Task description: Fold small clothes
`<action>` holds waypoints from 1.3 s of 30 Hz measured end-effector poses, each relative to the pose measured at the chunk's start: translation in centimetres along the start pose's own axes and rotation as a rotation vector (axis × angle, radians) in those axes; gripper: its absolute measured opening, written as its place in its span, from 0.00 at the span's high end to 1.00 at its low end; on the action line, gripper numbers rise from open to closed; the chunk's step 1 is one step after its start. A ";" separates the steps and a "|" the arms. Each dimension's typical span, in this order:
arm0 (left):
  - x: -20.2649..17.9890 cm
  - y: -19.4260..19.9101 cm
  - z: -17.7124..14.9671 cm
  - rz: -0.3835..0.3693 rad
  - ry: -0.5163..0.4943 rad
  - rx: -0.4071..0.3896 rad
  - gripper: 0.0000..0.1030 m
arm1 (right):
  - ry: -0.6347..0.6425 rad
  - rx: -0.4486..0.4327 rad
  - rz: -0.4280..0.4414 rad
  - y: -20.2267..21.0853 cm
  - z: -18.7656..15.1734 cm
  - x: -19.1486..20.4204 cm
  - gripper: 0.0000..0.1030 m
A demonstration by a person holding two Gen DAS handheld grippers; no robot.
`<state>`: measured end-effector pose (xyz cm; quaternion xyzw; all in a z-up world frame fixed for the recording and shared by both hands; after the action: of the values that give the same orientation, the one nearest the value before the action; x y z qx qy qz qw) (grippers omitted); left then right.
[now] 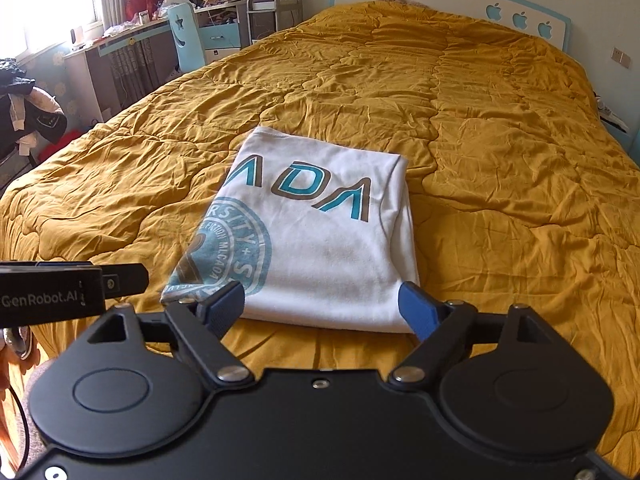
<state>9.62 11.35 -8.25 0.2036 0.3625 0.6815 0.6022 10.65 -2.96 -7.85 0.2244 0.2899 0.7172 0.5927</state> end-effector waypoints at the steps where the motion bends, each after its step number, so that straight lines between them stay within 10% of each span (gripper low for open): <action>1: 0.0 0.1 -0.4 0.002 0.004 0.005 0.44 | -0.005 0.002 0.003 0.1 -0.1 0.1 0.18; 39: -1.1 -1.0 -1.3 0.052 -0.078 0.090 0.43 | -0.036 0.070 -0.026 -0.7 -1.8 -0.6 0.18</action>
<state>9.57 9.93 -9.69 0.2664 0.3634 0.6716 0.5882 10.03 -3.73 -9.61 0.2542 0.3068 0.6947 0.5989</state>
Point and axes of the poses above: each gripper's, at about its wrist camera, not at the fingertips, and y roughly against the way its jaws point, x to its left, z to its top, the point moved 6 cm from there along -y, roughly the way its jaws point, and after that the axes turned 2 degrees about -y, right-handed, at the moved point
